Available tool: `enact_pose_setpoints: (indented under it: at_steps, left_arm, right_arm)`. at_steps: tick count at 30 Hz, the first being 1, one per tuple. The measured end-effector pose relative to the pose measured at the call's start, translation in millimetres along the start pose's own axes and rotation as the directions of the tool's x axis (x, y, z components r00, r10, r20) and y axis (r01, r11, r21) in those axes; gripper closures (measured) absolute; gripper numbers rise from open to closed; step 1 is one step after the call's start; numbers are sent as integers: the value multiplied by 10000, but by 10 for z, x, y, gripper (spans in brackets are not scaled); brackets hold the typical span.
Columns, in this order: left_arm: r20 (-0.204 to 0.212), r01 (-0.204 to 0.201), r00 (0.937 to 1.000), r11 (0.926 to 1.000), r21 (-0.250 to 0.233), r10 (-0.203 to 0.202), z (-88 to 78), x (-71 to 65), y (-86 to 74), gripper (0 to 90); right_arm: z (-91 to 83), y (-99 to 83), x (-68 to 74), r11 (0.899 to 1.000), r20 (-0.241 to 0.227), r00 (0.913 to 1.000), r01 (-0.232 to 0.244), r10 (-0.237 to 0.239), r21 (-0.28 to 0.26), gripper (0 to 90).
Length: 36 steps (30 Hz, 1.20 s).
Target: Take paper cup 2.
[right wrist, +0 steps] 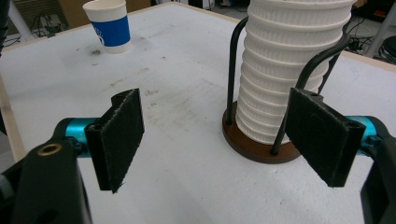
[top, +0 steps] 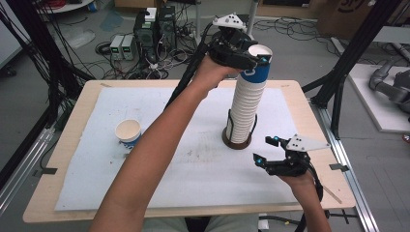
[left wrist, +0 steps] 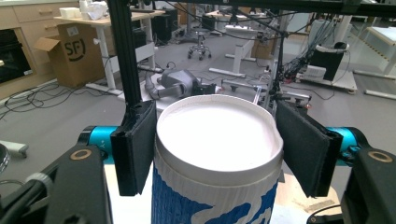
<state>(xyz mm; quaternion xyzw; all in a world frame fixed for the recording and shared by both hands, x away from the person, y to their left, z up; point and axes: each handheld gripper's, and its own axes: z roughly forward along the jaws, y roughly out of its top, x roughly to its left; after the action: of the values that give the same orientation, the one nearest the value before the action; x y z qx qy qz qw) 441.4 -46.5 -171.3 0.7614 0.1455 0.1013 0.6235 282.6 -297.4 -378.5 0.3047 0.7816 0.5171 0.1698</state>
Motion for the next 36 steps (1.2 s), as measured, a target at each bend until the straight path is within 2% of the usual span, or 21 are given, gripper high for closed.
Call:
enact_pose_setpoints:
  at_steps: [3, 8, 18, 24, 28, 32, 36]
  left_arm:
    - [-18, 29, 10000, 9994, -343, -29, -23, -5, 29, 319]
    - [-23, -35, 10000, 9983, -586, 34, -89, -26, 151, 319]
    - [-38, -71, 10000, 9896, -1440, 66, -312, -71, 383, 320]
    - [-185, -233, 9996, 9797, -1991, 200, -519, -115, 565, 321]
    - [-377, -366, 9989, 9753, -2176, 291, -681, -124, 643, 321]
    - [-507, -486, 9980, 9746, -2188, 383, -863, -110, 640, 321]
    - [-607, -406, 9978, 9739, -2234, 277, -1059, -76, 561, 320]
  right_arm:
    - [4, -2, -5, 10000, 23, 10000, 36, -36, -12, 205]
    - [-1, 3, 1, 10000, -7, 10000, -15, 15, 1, 205]
    - [-5, 10, 7, 10000, -2, 10000, 15, -15, -90, 205]
    - [-1, 5, 5, 10000, -23, 10000, 15, -15, -98, 205]
    - [3, 8, 13, 9999, -37, 10000, 1, -1, -116, 205]
    - [-1, 16, 23, 9999, -53, 10000, 56, -57, -160, 205]
    - [9, 13, 36, 9999, -97, 9999, -27, 26, -134, 205]
